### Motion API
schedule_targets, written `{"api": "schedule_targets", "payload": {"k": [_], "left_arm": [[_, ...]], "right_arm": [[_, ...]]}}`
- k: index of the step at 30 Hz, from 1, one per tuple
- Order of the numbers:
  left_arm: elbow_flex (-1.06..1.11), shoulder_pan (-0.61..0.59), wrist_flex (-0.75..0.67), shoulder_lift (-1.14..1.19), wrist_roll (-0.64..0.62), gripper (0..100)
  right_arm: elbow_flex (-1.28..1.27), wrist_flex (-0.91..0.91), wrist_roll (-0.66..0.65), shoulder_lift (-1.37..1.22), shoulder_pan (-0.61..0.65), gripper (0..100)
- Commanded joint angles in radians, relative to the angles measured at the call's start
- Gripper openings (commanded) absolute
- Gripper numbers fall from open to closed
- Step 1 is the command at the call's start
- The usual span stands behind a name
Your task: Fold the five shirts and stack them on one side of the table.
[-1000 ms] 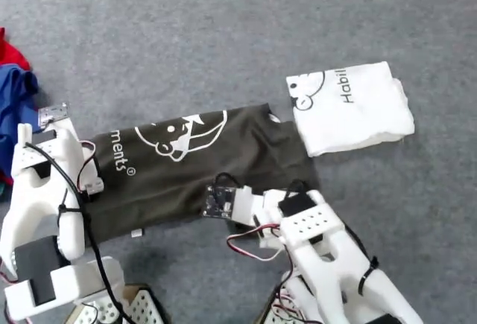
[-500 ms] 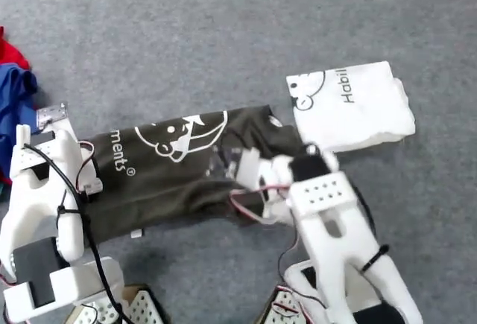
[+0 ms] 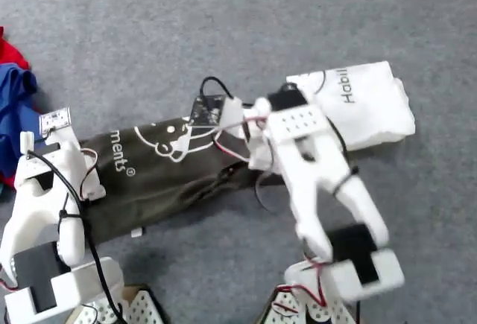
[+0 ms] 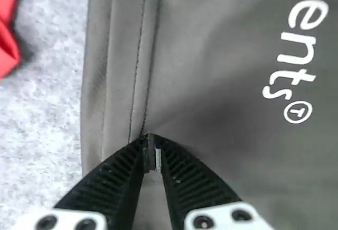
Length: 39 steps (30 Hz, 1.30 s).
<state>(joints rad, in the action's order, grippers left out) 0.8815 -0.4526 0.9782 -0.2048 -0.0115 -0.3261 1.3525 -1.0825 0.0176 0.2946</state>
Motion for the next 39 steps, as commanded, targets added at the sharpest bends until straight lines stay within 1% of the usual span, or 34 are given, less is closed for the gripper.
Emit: {"api": "schedule_targets", "payload": {"k": [1, 4, 5, 7, 11, 13, 14, 17, 19, 20, 21, 22, 24, 25, 27, 28, 29, 32, 34, 36, 39], "left_arm": [[0.008, -0.001, -0.009, -0.009, -0.008, 3], [0.008, -0.001, -0.009, -0.009, -0.006, 3], [0.008, -0.001, -0.009, -0.009, -0.006, 3], [0.008, -0.001, -0.009, -0.009, -0.005, 3], [0.025, -0.001, -0.040, -0.014, -0.002, 3], [0.036, -0.001, -0.051, -0.017, -0.002, 3], [0.036, -0.001, -0.051, -0.017, -0.002, 3], [0.036, -0.001, -0.051, -0.018, -0.002, 3], [0.036, -0.001, -0.051, -0.018, -0.002, 3], [0.036, -0.001, -0.049, -0.018, -0.002, 3], [0.036, -0.001, -0.049, -0.018, -0.002, 3], [0.038, -0.002, -0.049, -0.018, -0.002, 3], [0.035, -0.005, -0.048, -0.018, -0.003, 3], [0.031, -0.005, -0.048, -0.018, -0.003, 3], [0.015, -0.008, -0.043, -0.018, -0.002, 3], [-0.004, -0.008, -0.023, -0.020, -0.002, 3], [-0.039, -0.008, 0.017, -0.025, -0.002, 3], [-0.193, -0.010, 0.209, -0.074, -0.002, 3], [-0.285, -0.010, 0.330, -0.117, -0.002, 3], [-0.335, -0.010, 0.419, -0.140, -0.002, 9], [-0.335, -0.064, 0.463, -0.141, -0.002, 20]], "right_arm": [[0.125, 0.003, -0.043, -0.094, -0.011, 1.5], [0.200, 0.003, -0.044, -0.179, -0.011, 1.8], [0.231, 0.003, -0.041, -0.203, -0.012, 3.4], [0.298, 0.003, -0.029, -0.252, -0.017, 11.4], [0.417, 0.015, 0.061, -0.311, -0.014, 33.1], [0.466, 0.038, 0.098, -0.317, -0.012, 38.2], [0.489, 0.057, 0.117, -0.315, -0.014, 38.5], [0.562, 0.149, 0.192, -0.314, -0.020, 38.4], [0.619, 0.259, 0.224, -0.314, -0.020, 37.4], [0.647, 0.321, 0.233, -0.314, -0.018, 35.1], [0.668, 0.382, 0.236, -0.314, -0.014, 31.1], [0.677, 0.420, 0.236, -0.314, -0.012, 24.6], [0.662, 0.410, 0.284, -0.292, -0.018, 4.7], [0.644, 0.410, 0.308, -0.278, -0.018, 0.6], [0.572, 0.411, 0.341, -0.231, -0.018, 9.0], [0.524, 0.411, 0.344, -0.200, -0.015, 9.3], [0.469, 0.410, 0.344, -0.168, -0.015, 8.0], [0.302, 0.390, 0.341, -0.068, -0.014, 1.5], [0.188, 0.327, 0.341, -0.002, -0.018, 1.9], [0.087, 0.265, 0.341, 0.050, -0.018, 1.8], [-0.021, 0.201, 0.341, 0.108, -0.014, 1.8]]}}
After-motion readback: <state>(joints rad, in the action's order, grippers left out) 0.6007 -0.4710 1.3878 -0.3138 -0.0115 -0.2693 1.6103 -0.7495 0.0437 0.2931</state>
